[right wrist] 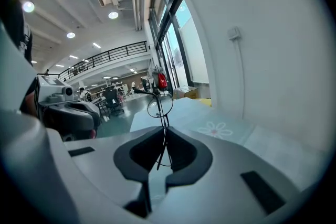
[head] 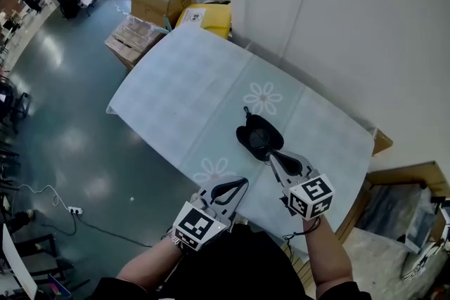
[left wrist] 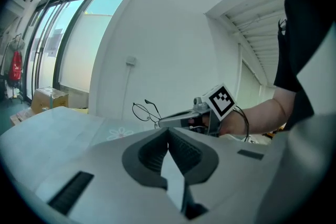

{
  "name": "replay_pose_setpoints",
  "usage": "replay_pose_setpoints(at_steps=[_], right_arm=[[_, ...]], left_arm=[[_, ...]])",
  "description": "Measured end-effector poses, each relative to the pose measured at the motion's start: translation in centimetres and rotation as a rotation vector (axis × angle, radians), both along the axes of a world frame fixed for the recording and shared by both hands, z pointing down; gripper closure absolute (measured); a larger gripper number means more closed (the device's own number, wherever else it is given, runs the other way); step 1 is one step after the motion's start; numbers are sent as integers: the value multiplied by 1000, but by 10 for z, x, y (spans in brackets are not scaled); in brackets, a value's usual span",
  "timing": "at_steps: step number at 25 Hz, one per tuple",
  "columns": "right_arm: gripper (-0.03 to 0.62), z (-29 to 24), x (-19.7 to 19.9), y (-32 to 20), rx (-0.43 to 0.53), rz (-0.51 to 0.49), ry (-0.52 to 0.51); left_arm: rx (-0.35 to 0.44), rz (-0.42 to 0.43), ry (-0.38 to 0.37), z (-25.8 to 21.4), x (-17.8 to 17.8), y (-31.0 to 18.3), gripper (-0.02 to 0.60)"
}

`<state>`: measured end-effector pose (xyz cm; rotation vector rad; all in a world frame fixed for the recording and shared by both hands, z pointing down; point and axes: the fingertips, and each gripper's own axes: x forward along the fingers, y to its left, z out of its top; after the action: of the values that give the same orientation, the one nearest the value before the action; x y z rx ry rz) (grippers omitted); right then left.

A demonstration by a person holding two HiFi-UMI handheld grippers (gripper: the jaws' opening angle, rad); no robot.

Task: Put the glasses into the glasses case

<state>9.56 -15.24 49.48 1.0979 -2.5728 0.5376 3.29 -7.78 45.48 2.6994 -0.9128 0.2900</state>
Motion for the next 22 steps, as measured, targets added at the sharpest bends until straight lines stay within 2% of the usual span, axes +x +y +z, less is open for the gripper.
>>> replay_pose_setpoints(at_steps=[13,22], right_arm=[[557,78,-3,-52,-126,-31,138],[557,133,-7,-66,-241,-81,245]], left_arm=[[-82,83,10,35,-1,-38,555],[-123,86,6,55,-8,-55,555]])
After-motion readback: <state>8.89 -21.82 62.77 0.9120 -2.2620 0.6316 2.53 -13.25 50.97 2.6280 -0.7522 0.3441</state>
